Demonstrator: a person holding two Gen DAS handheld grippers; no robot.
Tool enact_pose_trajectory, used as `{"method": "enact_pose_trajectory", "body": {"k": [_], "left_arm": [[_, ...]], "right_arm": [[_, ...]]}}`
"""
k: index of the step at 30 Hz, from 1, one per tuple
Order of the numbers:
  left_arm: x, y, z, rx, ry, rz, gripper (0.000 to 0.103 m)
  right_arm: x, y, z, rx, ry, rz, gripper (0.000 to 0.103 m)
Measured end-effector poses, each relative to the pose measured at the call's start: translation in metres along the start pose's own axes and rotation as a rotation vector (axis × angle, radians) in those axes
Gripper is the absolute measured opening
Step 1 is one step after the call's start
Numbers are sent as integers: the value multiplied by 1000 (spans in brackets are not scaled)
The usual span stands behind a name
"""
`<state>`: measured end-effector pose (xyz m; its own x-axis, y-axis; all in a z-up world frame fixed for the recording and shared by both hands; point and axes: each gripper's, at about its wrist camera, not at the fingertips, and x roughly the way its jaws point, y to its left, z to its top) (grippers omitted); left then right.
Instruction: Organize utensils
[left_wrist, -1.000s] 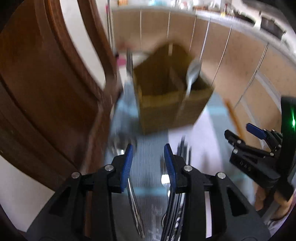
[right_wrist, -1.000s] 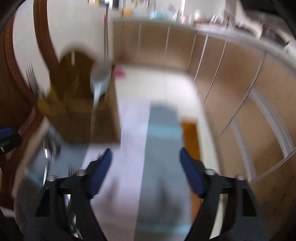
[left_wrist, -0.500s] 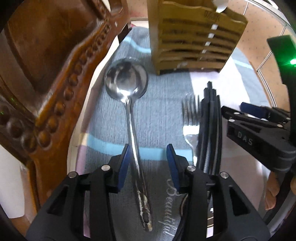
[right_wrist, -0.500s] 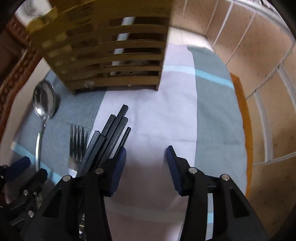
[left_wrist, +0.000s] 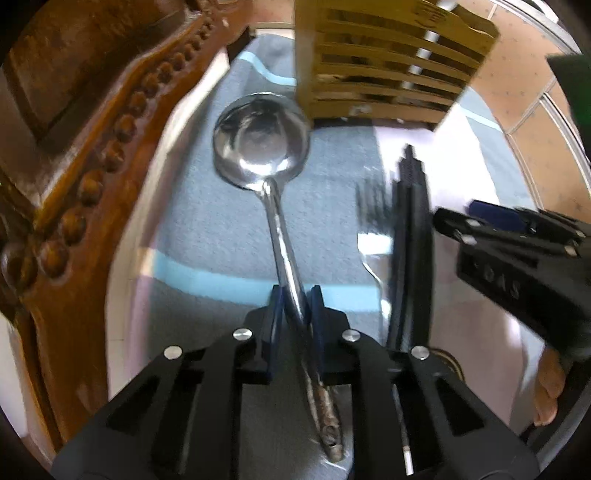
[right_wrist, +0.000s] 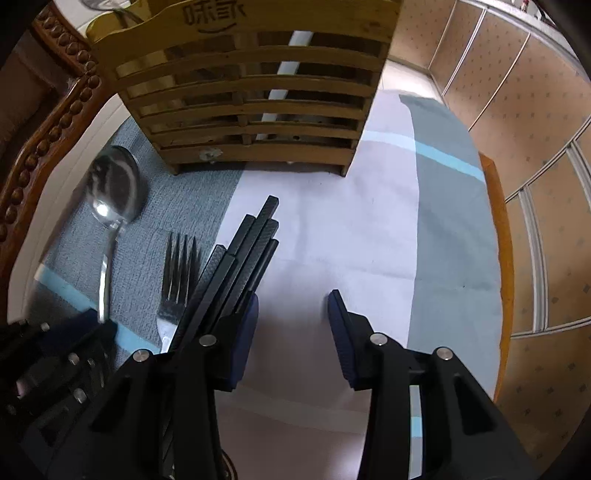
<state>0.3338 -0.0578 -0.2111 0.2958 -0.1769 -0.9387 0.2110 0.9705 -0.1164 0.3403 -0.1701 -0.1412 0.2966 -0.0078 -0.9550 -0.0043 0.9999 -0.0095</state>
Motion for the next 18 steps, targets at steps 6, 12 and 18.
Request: {"method": "enact_pose_trajectory", "body": {"k": [6, 12, 18], "left_arm": [[-8, -18, -26, 67, 26, -47, 14], [-10, -19, -41, 59, 18, -21, 14], [-8, -3, -40, 4, 5, 7, 16]], "right_arm": [[-11, -13, 2, 46, 0, 22, 42], [-14, -23, -1, 76, 8, 39, 42], [-1, -9, 10, 31, 28, 21, 42]]}}
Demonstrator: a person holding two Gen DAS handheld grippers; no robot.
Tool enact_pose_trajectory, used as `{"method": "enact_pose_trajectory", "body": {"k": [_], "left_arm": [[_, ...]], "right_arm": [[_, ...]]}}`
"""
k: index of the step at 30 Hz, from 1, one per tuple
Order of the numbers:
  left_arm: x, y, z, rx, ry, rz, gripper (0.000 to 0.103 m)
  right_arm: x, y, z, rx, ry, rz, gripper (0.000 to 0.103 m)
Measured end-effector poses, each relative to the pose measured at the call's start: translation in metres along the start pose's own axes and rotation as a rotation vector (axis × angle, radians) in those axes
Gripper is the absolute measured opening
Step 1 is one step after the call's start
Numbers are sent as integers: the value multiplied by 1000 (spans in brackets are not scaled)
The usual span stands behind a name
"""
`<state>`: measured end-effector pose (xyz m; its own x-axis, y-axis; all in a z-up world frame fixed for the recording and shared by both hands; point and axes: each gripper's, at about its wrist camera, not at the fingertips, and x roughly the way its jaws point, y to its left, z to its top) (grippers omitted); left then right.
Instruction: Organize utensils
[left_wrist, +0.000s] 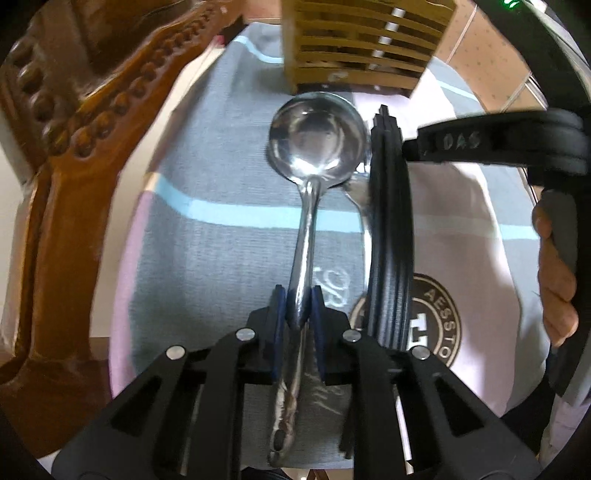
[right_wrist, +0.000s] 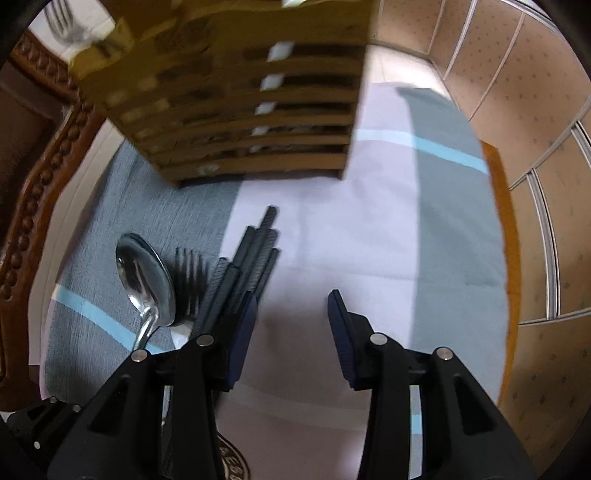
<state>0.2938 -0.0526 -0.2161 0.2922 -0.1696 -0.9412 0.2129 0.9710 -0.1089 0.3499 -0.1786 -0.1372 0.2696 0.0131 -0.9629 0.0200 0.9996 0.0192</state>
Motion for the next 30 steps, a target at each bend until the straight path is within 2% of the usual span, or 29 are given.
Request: {"method": "enact_pose_trajectory", "body": {"k": [2, 4, 7, 10, 13, 18, 24, 26, 27, 28, 30], "left_arm": [[-1, 4, -2, -9, -1, -5, 17], [-8, 6, -9, -16, -2, -7, 20], [-8, 7, -9, -18, -3, -15, 20], [-6, 4, -9, -14, -1, -26, 20], [-5, 0, -11, -5, 2, -33, 20], [-6, -17, -18, 23, 14, -63, 20], [-3, -24, -15, 17, 15, -71, 21], [-7, -19, -10, 3, 0, -51, 27], [-9, -15, -4, -14, -16, -44, 36], [-11, -11, 3, -36, -33, -32, 44], [-14, -5, 18, -74, -61, -6, 50]], "right_arm": [[1, 8, 3, -29, -19, -30, 41], [4, 15, 2, -62, -10, -51, 34], [3, 22, -2, -115, 0, -58, 15], [-2, 20, -14, -128, 19, -53, 12], [-12, 17, -24, -143, 8, -67, 0], [-24, -3, -41, -143, 17, -118, 1], [-36, -34, -48, -76, 12, -88, 1], [-36, -35, -48, -71, 10, -82, 1], [-35, -36, -48, -69, 12, -80, 3], [-39, -32, -56, -67, 14, -78, 6], [-36, -37, -55, -60, 14, -65, 17]]}}
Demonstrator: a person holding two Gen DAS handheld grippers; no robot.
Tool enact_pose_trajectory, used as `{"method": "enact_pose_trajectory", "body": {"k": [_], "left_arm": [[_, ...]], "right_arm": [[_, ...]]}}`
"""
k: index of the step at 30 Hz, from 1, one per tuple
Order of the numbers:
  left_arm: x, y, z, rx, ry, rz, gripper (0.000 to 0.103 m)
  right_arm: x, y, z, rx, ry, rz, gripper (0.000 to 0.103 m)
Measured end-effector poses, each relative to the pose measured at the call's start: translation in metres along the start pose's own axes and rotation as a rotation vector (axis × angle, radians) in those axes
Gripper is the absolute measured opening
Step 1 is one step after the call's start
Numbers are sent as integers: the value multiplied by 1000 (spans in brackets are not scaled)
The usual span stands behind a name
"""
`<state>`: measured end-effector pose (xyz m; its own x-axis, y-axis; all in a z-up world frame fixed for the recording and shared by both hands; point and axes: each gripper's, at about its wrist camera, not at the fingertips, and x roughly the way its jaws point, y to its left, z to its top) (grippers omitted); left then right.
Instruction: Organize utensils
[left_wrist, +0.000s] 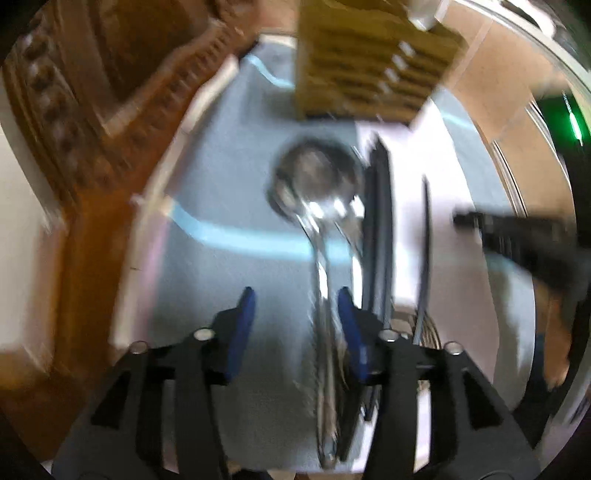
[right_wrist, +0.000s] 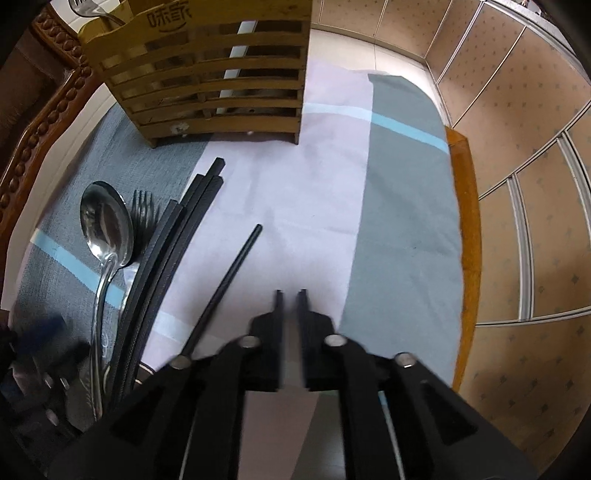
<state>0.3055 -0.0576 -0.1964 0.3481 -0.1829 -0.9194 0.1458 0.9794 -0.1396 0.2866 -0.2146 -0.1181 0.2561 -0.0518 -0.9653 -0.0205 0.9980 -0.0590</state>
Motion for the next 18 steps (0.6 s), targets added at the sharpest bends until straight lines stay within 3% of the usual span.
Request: {"method": "enact_pose_trajectory", "body": {"k": [4, 8, 12, 15, 18], "left_arm": [[3, -6, 34, -40, -37, 7, 71], [17, -25, 62, -23, -58, 43, 77], [35, -27, 76, -23, -20, 63, 77], [45, -27, 82, -33, -7, 44, 66], [40, -21, 78, -50, -23, 33, 65]], "right_arm": [[5, 7, 3, 12, -13, 15, 19], [6, -6, 7, 23, -18, 29, 20], [7, -16, 7, 42, -17, 49, 20], [8, -30, 10, 61, -11, 78, 20], [11, -34, 20, 91, -1, 106, 20]]}}
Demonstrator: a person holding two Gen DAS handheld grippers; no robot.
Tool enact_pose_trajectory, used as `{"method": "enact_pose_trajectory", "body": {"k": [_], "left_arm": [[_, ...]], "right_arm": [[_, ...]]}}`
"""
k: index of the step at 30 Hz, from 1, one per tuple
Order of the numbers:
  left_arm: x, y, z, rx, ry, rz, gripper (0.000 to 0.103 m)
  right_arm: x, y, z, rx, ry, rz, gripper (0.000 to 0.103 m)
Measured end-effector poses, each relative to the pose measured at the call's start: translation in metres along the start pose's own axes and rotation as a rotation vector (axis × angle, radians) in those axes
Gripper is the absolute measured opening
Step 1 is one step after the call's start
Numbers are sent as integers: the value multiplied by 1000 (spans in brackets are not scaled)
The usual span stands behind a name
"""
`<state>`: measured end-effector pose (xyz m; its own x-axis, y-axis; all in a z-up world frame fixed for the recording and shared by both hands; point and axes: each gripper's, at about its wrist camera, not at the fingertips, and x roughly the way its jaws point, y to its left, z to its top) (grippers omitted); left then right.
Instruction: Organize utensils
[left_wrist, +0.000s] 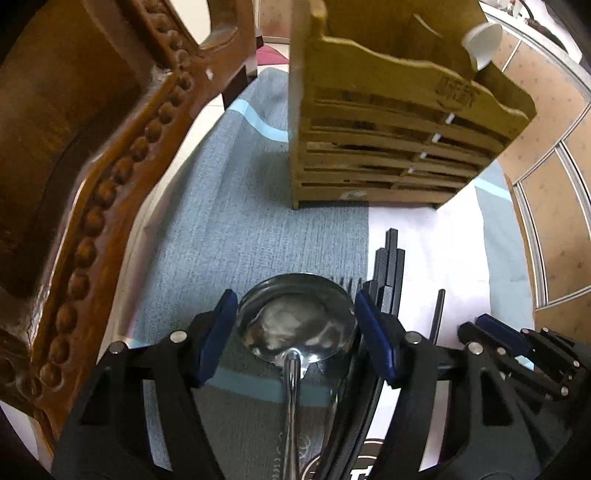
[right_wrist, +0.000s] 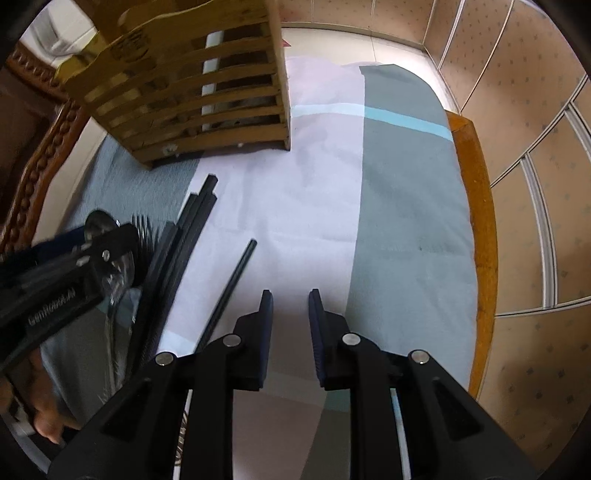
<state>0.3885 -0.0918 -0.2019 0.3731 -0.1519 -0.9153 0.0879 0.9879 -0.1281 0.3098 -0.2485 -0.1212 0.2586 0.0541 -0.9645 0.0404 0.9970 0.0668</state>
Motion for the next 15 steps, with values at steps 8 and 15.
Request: {"method": "enact_pose_trajectory", "body": {"k": [8, 15], "left_arm": [[-40, 12, -2, 19, -79, -20, 65], [-71, 17, -3, 22, -134, -48, 65]], "right_arm": [[16, 21, 30, 76, 47, 15, 21], [21, 40, 50, 78, 87, -52, 20]]}}
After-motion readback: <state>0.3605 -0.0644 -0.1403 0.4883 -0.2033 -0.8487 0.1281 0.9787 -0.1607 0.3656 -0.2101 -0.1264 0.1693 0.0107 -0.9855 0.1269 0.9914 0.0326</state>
